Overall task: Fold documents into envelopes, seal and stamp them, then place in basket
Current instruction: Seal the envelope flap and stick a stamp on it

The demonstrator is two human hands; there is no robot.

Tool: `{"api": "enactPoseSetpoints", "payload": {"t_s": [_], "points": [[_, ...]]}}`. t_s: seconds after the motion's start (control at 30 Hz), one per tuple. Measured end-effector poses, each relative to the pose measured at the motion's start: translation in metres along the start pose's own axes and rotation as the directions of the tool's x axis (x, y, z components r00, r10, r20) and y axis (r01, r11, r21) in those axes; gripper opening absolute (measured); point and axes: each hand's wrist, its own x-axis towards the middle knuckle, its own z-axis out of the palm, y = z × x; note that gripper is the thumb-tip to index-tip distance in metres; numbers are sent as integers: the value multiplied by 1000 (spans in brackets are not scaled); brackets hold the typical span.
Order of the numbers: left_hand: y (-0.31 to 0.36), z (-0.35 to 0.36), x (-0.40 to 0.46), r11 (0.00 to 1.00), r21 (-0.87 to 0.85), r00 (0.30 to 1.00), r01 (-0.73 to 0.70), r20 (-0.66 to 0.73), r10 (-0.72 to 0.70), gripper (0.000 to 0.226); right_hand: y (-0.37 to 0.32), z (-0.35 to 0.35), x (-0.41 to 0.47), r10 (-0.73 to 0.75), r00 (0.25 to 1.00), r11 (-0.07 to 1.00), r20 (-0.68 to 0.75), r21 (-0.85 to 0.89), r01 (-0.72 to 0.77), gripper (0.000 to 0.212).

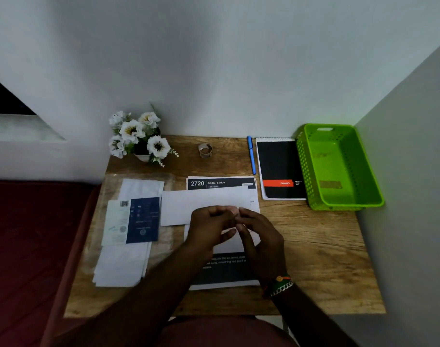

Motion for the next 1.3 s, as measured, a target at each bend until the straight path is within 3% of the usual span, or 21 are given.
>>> {"api": "enactPoseSetpoints", "payload": {"t_s": [0.1, 0.17, 0.23, 0.37, 0.53, 0.67, 0.73, 0.8, 0.87, 0.93, 1.13, 1.3], "points": [[2, 0, -2, 1000, 7, 1000, -21, -23, 22, 12, -9, -7, 0, 268, 962, 944, -52, 213, -252, 25], [1, 1, -2, 999, 6, 999, -39, -33, 40, 12, -13, -11, 5, 500, 863, 828, -74, 332, -451, 15], [0, 3, -2, 998, 29, 998, -56, -31, 57, 12, -15, -14, 13, 638, 770, 704, -7, 409, -580, 6], [-1, 7, 0, 995, 64, 997, -79, 3, 79, 15, -20, -15, 22, 695, 690, 548, 199, 475, -689, 9], [-3, 9, 9, 990, 100, 995, -96, 11, 95, 17, -12, -10, 28, 682, 704, 569, 197, 463, -680, 6], [-3, 9, 29, 971, 160, 982, -178, -33, 185, 16, 2, -6, 39, 751, 613, 483, 245, 430, -763, 7], [-6, 6, 50, 862, 393, 922, -319, -80, 378, 21, 16, -3, 46, 803, 544, 438, 243, 377, -816, 10], [-9, 1, 71, 614, 689, 842, -385, -10, 540, 31, 32, 2, 56, 831, 497, 412, 250, 324, -851, 14], [-12, -3, 91, 322, 855, 792, -407, 155, 590, 43, 45, 7, 67, 848, 469, 395, 248, 296, -870, 15], [-13, -3, 105, 138, 887, 775, -441, 298, 557, 55, 56, 13, 77, 863, 452, 392, 226, 265, -881, 15], [-22, 2, 123, -5, 892, 766, -453, 392, 509, 67, 65, 21, 90, 860, 483, 456, 164, 177, -872, 24], [-28, 0, 131, 13, 884, 775, -467, 402, 487, 66, 68, 25, 98, 867, 486, 470, 107, 144, -871, 21]]}}
